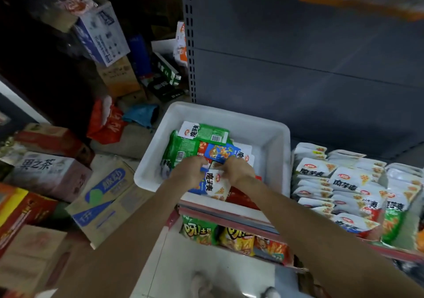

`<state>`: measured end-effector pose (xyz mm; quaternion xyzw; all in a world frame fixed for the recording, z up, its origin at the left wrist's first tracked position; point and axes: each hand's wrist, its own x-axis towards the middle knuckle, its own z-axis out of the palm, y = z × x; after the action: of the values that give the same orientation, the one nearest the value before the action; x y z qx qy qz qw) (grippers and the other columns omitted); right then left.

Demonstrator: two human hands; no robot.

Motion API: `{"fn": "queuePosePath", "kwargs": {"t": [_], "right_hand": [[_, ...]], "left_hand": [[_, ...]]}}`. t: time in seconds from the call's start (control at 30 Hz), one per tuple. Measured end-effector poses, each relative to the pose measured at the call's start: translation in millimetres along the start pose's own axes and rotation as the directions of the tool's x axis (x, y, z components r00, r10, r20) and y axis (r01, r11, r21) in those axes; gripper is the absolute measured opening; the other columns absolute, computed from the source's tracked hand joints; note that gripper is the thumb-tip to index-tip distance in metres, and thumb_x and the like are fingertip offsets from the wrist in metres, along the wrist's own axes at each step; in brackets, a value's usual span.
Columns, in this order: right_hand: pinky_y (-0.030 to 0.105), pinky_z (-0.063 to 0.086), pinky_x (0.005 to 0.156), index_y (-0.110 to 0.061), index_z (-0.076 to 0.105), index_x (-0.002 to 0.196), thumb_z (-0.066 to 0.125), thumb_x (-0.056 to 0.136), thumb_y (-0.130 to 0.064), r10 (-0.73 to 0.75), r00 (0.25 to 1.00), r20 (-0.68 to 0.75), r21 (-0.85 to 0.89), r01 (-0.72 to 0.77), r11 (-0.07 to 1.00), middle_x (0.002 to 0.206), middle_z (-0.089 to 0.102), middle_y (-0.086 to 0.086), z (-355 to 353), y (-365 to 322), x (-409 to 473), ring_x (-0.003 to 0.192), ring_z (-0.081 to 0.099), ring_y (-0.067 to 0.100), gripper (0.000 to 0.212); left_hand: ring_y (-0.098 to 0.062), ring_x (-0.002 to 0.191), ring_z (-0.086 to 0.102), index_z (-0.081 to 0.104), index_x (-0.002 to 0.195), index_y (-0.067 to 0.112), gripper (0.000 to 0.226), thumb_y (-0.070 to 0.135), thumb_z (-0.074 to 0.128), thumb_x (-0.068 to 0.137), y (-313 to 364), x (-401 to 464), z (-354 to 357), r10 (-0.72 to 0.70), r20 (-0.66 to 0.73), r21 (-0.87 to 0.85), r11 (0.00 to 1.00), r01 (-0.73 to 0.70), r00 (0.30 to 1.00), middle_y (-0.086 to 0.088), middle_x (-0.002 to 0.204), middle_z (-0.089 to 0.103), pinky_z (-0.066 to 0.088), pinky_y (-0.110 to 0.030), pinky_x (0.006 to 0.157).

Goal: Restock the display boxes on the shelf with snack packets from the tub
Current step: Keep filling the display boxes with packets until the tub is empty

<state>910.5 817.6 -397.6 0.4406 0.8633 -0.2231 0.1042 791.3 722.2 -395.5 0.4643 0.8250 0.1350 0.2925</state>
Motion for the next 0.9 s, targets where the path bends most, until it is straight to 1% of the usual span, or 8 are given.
{"fn": "queuePosePath", "kwargs": {"t": [0.1, 0.2, 0.33, 0.53, 0.73, 0.8, 0.87, 0.9], "right_hand": [[0.031, 0.046, 0.081, -0.010, 0.070, 0.100, 0.051, 0.092, -0.011, -0.124, 0.987, -0.102, 0.106, 0.135, 0.985, 0.103, 0.067, 0.013, -16, 9, -10, 0.098, 0.062, 0.030, 0.021], [0.035, 0.043, 0.072, -0.008, 0.067, 0.088, 0.053, 0.094, -0.015, -0.207, 0.932, -0.299, 0.261, 0.288, 0.921, 0.084, 0.068, 0.015, -36, 18, -27, 0.079, 0.061, 0.030, 0.017], [0.016, 0.037, 0.058, -0.012, 0.063, 0.080, 0.059, 0.092, -0.018, -0.155, 0.887, -0.436, 0.490, 0.378, 0.786, 0.063, 0.059, -0.009, -75, 29, -52, 0.055, 0.051, 0.000, 0.014], [0.017, 0.050, 0.048, 0.000, 0.063, 0.090, 0.063, 0.084, 0.003, 0.046, 0.966, -0.256, 0.903, 0.222, 0.368, 0.058, 0.068, -0.010, -126, 74, -81, 0.053, 0.063, -0.002, 0.007], [0.023, 0.054, 0.050, -0.007, 0.064, 0.083, 0.063, 0.084, 0.005, 0.177, 0.912, -0.370, 0.881, 0.284, 0.378, 0.068, 0.070, -0.003, -165, 155, -118, 0.058, 0.065, 0.006, 0.012], [0.024, 0.053, 0.050, -0.007, 0.064, 0.080, 0.062, 0.084, 0.005, 0.272, 0.861, -0.430, 0.868, 0.312, 0.386, 0.063, 0.068, -0.004, -175, 182, -126, 0.055, 0.062, 0.004, 0.012], [0.025, 0.051, 0.050, 0.008, 0.059, 0.083, 0.063, 0.085, 0.001, 0.373, 0.796, -0.477, 0.856, 0.323, 0.405, 0.065, 0.060, 0.011, -182, 209, -130, 0.053, 0.057, 0.006, 0.008], [0.023, 0.051, 0.048, 0.017, 0.052, 0.087, 0.063, 0.086, 0.000, 0.411, 0.764, -0.498, 0.849, 0.331, 0.413, 0.068, 0.053, 0.020, -185, 223, -133, 0.056, 0.055, 0.010, 0.020]], "left_hand": [[-0.020, 0.107, 0.061, 0.058, 0.125, 0.013, 0.036, 0.016, 0.062, 0.090, 5, -7, 0, 0.074, -0.068, -0.040, 0.996, -0.076, 0.995, -0.004, 0.125, 0.061, 0.048, -0.034, 0.092], [-0.016, 0.097, 0.062, 0.061, 0.100, 0.012, 0.014, 0.016, 0.066, 0.087, 21, -16, -7, 0.163, -0.179, -0.187, 0.963, -0.196, 0.970, 0.001, 0.101, 0.065, 0.045, -0.021, 0.080], [-0.001, 0.072, 0.056, 0.053, 0.079, 0.021, 0.017, 0.012, 0.065, 0.086, 59, -26, -22, 0.171, -0.294, -0.398, 0.873, -0.283, 0.940, 0.009, 0.078, 0.059, 0.040, -0.009, 0.064], [0.005, 0.064, 0.055, 0.054, 0.076, 0.020, 0.024, 0.001, 0.066, 0.083, 132, -25, -21, 0.139, -0.436, -0.606, 0.685, -0.404, 0.889, 0.003, 0.074, 0.059, 0.043, -0.008, 0.064], [0.009, 0.060, 0.053, 0.054, 0.081, 0.018, 0.017, 0.005, 0.065, 0.086, 223, -20, 16, 0.195, -0.390, -0.649, 0.635, -0.419, 0.900, 0.008, 0.074, 0.057, 0.043, -0.010, 0.060], [-0.001, 0.071, 0.057, 0.058, 0.094, 0.008, 0.007, 0.005, 0.061, 0.088, 243, -15, 33, 0.219, -0.358, -0.574, 0.715, -0.399, 0.908, 0.005, 0.081, 0.059, 0.049, -0.018, 0.072], [-0.016, 0.085, 0.060, 0.058, 0.104, 0.001, 0.015, 0.005, 0.057, 0.090, 257, -12, 50, 0.289, -0.322, -0.458, 0.786, -0.416, 0.901, -0.003, 0.092, 0.063, 0.051, -0.036, 0.085], [-0.021, 0.093, 0.060, 0.058, 0.108, 0.004, 0.019, 0.007, 0.056, 0.089, 263, -11, 59, 0.350, -0.305, -0.348, 0.825, -0.446, 0.886, -0.005, 0.100, 0.065, 0.049, -0.040, 0.088]]}}
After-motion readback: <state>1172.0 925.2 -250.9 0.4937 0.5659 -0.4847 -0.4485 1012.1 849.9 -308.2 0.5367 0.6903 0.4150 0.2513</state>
